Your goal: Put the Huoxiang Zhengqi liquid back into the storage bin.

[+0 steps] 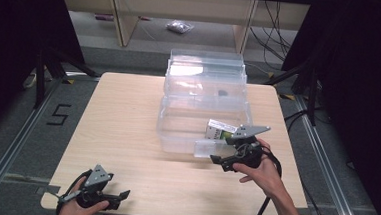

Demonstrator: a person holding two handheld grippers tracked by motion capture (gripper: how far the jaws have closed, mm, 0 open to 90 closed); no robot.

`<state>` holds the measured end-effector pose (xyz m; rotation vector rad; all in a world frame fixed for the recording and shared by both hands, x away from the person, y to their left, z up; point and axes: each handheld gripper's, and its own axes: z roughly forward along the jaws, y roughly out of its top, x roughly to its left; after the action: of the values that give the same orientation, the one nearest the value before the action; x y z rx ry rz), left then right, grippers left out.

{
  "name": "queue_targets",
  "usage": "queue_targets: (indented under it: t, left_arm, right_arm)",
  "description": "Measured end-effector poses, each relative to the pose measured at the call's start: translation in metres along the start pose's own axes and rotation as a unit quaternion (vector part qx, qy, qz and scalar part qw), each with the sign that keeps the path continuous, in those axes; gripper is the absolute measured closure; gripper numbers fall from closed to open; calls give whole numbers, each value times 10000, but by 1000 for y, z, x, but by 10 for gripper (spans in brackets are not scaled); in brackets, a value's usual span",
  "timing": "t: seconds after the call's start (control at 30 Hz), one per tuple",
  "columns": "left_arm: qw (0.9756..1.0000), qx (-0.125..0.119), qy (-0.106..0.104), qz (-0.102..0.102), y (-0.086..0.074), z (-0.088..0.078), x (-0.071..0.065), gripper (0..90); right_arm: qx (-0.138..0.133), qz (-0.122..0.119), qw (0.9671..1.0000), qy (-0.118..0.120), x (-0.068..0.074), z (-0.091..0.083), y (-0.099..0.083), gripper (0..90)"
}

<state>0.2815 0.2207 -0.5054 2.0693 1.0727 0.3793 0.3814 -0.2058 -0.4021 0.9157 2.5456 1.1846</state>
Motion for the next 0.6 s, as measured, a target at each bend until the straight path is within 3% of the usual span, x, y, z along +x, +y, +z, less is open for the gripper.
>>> queue_targets:
  t: [0.13,0.17,0.27,0.33,0.4,0.5,0.53,0.57,0.6]
  left_arm:
    - [10000,-30,-6,-19,0,0,1,156]
    - [9999,-72,-23,-69,-1,1,0,156]
    - [10000,-9,-11,9,0,0,1,156]
    - [10000,-51,-27,-42,0,1,0,156]
    - [10000,-11,6,14,0,0,1,156]
    - [10000,-22,-14,8,0,0,1,156]
    - [10000,-23,-51,-1,0,-1,0,156]
    - [10000,-23,-51,-1,0,-1,0,156]
    - [9999,-46,-65,71,0,0,1,156]
  right_arm:
    - [-9,91,10000,-23,8,5,-11,164]
    - [-16,-7,10000,-13,7,7,-13,164]
    - [28,-22,10000,28,9,9,-18,165]
    - [33,66,10000,-1,12,10,-22,165]
    - [-4,-41,10000,14,11,11,-25,165]
    - [96,124,9999,-24,15,9,-29,165]
    - [41,-36,10000,-44,13,11,-31,165]
    - [41,-36,10000,-44,13,11,-31,165]
    - [73,66,9999,-51,14,10,-34,165]
